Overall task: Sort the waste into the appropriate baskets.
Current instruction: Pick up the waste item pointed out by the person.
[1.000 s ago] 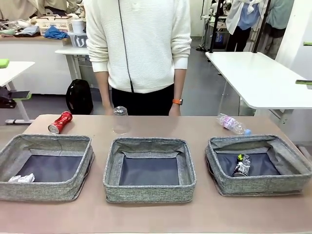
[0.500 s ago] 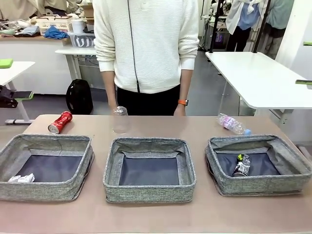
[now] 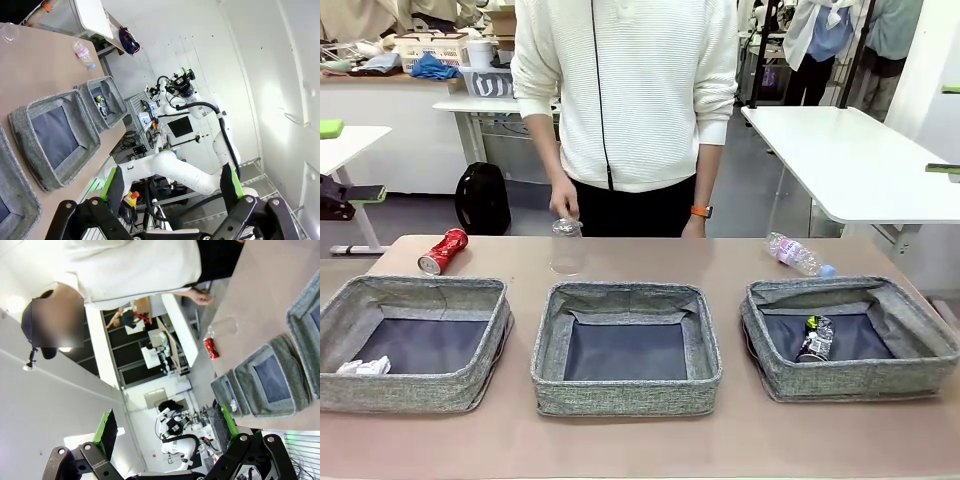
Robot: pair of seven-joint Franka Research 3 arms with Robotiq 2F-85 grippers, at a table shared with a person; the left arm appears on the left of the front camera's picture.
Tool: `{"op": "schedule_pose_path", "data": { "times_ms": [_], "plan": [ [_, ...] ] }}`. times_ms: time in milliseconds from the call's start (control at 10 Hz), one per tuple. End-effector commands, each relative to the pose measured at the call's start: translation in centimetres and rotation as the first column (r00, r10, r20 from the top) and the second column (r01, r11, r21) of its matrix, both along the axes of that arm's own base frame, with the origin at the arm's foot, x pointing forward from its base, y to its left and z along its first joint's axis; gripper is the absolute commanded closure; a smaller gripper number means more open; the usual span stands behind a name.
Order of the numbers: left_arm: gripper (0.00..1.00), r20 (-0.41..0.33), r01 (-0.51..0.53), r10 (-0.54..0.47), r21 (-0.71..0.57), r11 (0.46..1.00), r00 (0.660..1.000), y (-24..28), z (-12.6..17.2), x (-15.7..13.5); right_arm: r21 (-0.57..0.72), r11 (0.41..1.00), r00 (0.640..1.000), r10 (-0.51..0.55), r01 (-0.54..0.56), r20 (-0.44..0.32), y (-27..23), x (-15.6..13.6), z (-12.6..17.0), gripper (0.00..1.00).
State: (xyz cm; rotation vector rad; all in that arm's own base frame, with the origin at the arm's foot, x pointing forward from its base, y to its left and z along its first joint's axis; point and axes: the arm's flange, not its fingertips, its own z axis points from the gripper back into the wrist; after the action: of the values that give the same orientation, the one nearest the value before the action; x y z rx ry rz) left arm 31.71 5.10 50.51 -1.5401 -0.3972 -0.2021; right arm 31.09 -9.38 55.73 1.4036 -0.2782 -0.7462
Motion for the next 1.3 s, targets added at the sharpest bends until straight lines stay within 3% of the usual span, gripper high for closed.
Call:
{"op": "schedule_pose_path", "data": {
  "times_ms": [0, 1000, 1100, 1200],
  "plan": [
    [0.0, 0.019, 0.002, -0.001, -0.016, 1.0, 1.0, -0.1, 0.3, 0.1, 0.007, 1.0, 0.999, 0.003, -0.003, 0.032, 0.1, 0.3, 0.0, 0.0],
    [0.0, 0.0, 0.001, -0.001, -0.001, 1.0, 1.0, 0.0, 0.0, 0.0, 0.007, 1.0, 0.999, 0.003, -0.003, 0.032, 0.1, 0.3, 0.0, 0.0],
    [0.0, 0.365, -0.115, -0.026, 0.358, 0.927, 0.931, -0.9, 1.8, -0.3, 0.007, 1.0, 0.999, 0.003, -0.003, 0.032, 0.1, 0.3, 0.0, 0.0],
    [0.0, 0.551, -0.183, -0.147, 0.5, 0.846, 0.822, -1.6, 1.7, 0.8, 0.007, 1.0, 0.999, 0.003, -0.003, 0.032, 0.1, 0.3, 0.0, 0.0]
  ]
}}
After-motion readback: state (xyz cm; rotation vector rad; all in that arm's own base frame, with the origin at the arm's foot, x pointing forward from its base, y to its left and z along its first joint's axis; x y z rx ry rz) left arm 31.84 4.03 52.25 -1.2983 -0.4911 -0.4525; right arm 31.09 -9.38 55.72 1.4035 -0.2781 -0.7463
